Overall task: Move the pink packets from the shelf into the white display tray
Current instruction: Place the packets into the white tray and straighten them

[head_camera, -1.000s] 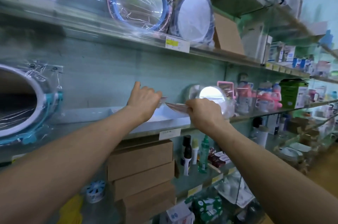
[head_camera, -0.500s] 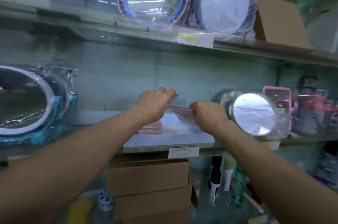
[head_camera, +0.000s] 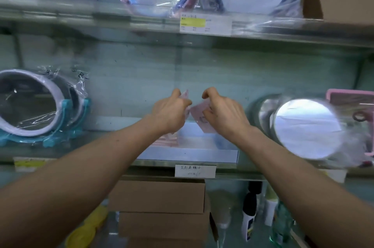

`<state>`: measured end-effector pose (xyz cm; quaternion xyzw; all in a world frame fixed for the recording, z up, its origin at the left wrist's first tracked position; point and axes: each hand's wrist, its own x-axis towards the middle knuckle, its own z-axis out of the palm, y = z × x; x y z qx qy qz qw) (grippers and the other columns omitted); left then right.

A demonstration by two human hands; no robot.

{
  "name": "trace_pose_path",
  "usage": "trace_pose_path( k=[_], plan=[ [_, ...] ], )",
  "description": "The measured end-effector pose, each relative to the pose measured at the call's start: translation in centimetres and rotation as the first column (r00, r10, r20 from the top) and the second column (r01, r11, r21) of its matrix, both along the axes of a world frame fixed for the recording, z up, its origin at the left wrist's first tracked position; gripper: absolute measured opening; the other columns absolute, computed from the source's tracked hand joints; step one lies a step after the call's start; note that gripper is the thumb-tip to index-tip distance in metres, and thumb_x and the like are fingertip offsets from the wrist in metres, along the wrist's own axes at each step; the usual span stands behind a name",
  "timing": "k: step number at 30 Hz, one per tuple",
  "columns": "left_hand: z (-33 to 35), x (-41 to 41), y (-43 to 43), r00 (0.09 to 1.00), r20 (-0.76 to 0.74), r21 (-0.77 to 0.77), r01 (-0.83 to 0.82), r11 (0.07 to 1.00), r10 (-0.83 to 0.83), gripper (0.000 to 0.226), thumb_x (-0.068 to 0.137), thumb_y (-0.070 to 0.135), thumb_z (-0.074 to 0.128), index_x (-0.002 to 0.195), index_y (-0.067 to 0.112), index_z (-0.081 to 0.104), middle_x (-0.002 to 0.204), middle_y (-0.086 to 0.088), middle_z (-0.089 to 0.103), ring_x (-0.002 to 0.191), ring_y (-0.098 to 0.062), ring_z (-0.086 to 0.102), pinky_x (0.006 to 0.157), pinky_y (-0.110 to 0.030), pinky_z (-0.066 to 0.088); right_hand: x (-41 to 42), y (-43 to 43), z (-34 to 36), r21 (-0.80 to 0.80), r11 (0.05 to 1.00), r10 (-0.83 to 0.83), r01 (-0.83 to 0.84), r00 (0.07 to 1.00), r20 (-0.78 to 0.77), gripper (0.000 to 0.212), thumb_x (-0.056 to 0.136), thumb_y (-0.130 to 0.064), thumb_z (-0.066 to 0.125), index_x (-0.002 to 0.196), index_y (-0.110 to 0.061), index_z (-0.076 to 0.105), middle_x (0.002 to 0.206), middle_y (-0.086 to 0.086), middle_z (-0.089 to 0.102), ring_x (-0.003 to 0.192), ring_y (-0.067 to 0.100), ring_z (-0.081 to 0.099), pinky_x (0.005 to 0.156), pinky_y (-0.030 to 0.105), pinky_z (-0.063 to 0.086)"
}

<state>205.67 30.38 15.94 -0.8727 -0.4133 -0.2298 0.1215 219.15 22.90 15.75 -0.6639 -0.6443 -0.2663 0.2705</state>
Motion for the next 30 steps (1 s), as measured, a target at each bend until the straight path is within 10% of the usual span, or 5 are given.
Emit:
trace_pose_path(
  k=[8,19,23,30],
  plan=[
    [-0.5,0.8,1.7,0.965,0.261,-0.124,0.041,0.991,-0.007,0.027,0.093,0.037,0.051,0.115,0.029,0.065,0.107,-0.004,0.039,0.095,-0.031,0.057,0.076,-0.032,0.043,-0.6,1.8,0.1,0.025,0.993,0.116,-0.115,0.993,-0.024,0.023,0.093,-0.034,0.054,0.111,-0.020,0.052,0.098,0.002,0.070,0.089,0.032,0.061,0.061,0.030,0.031],
    [-1.0,-0.7,4.5,0.923,0.385,-0.196,0.082,0.977,0.000,0.030,0.086,0.014,0.059,0.112,0.024,0.069,0.117,-0.009,0.049,0.101,-0.033,0.060,0.084,-0.033,0.047,2.1,2.0,-0.8,0.147,0.962,0.273,-0.230,0.791,-0.548,0.006,0.083,-0.013,0.064,0.081,-0.017,0.066,0.077,0.004,0.066,0.072,0.020,0.058,0.068,0.034,0.049],
    [-0.6,-1.3,4.6,0.911,0.412,-0.225,0.082,0.971,0.018,0.054,0.085,0.000,0.052,0.133,0.023,0.052,0.132,-0.012,0.039,0.112,-0.037,0.054,0.093,-0.035,0.044,1.5,1.5,-0.3,-0.157,0.986,-0.072,0.061,0.995,-0.064,0.022,0.087,-0.018,0.050,0.068,-0.015,0.040,0.080,0.006,0.057,0.081,0.031,0.053,0.062,0.033,0.036],
    [-0.8,-2.4,4.8,0.859,0.511,-0.234,0.127,0.964,0.011,0.085,0.083,-0.002,0.051,0.152,0.028,0.010,0.117,-0.016,0.060,0.100,-0.037,0.059,0.082,-0.043,0.052,-1.2,4.7,-3.5,-0.363,0.890,-0.124,0.278,0.911,0.395,0.020,0.093,-0.010,0.047,0.101,-0.017,0.064,0.111,0.006,0.065,0.107,0.028,0.059,0.069,0.028,0.034]
  ],
)
